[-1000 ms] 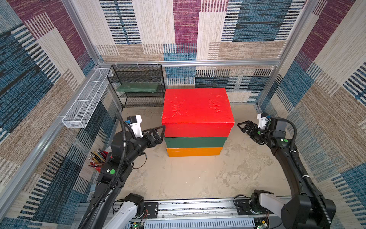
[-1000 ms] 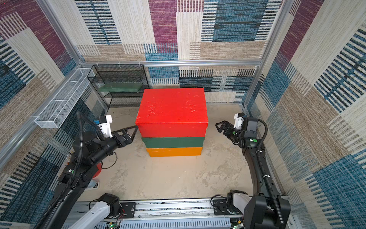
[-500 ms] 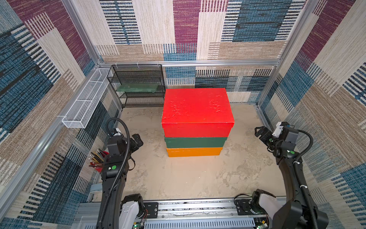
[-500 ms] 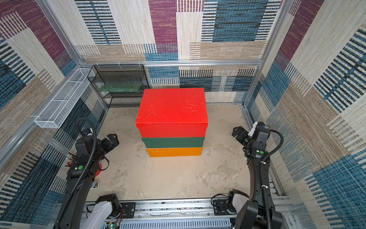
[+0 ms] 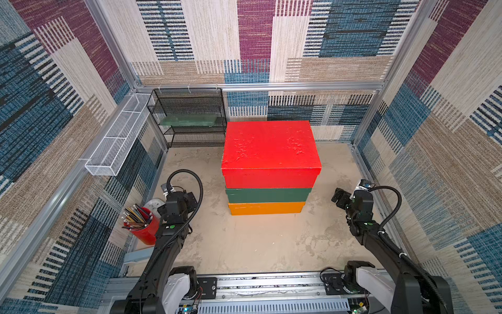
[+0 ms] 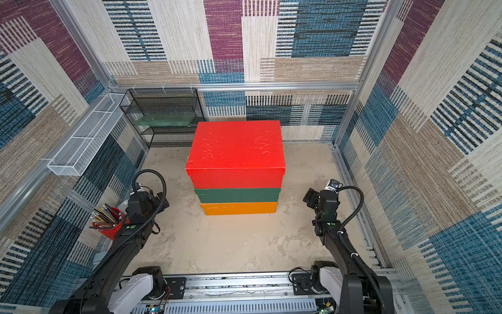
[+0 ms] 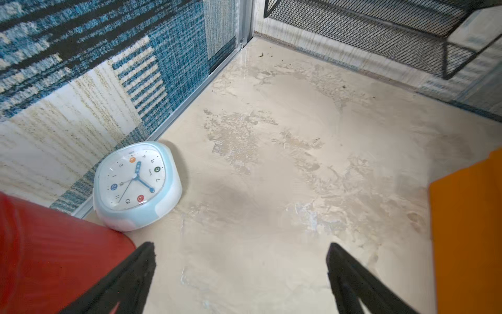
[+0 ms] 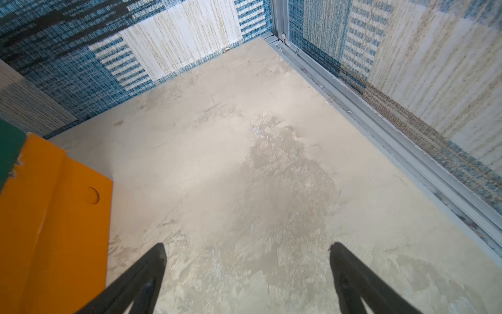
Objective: Stack the shoeboxes
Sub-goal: Reset both arms
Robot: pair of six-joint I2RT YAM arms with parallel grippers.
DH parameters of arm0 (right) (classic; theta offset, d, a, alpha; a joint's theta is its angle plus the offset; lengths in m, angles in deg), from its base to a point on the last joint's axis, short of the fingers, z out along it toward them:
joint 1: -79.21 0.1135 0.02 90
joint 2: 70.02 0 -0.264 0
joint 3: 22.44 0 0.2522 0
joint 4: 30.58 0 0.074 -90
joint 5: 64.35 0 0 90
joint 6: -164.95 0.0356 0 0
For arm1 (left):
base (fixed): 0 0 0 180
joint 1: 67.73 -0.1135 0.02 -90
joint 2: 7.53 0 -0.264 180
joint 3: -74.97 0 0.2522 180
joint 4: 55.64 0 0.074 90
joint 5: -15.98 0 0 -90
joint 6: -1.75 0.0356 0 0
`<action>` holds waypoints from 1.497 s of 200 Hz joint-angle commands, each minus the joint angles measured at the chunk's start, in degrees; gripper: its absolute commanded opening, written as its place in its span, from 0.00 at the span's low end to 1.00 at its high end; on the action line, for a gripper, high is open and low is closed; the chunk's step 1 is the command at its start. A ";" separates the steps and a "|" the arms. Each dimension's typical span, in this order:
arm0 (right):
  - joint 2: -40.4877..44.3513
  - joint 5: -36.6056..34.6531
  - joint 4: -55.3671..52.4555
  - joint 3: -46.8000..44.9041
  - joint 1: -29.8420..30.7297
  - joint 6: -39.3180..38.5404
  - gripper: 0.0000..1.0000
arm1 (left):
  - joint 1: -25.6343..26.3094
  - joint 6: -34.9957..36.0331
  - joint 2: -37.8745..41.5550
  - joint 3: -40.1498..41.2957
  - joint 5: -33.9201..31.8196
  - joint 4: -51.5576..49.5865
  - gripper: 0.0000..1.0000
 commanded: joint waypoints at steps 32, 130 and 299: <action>-5.95 -5.56 14.11 -2.82 0.66 -4.11 0.95 | 5.17 8.35 -5.23 2.73 -9.75 10.60 1.00; 7.61 -0.02 13.66 -9.98 0.83 -6.05 0.95 | 18.74 14.33 0.69 10.68 -17.68 14.45 1.00; -15.23 3.49 42.76 -5.27 4.17 -15.33 0.95 | 10.64 18.77 -25.99 11.42 0.78 55.23 0.99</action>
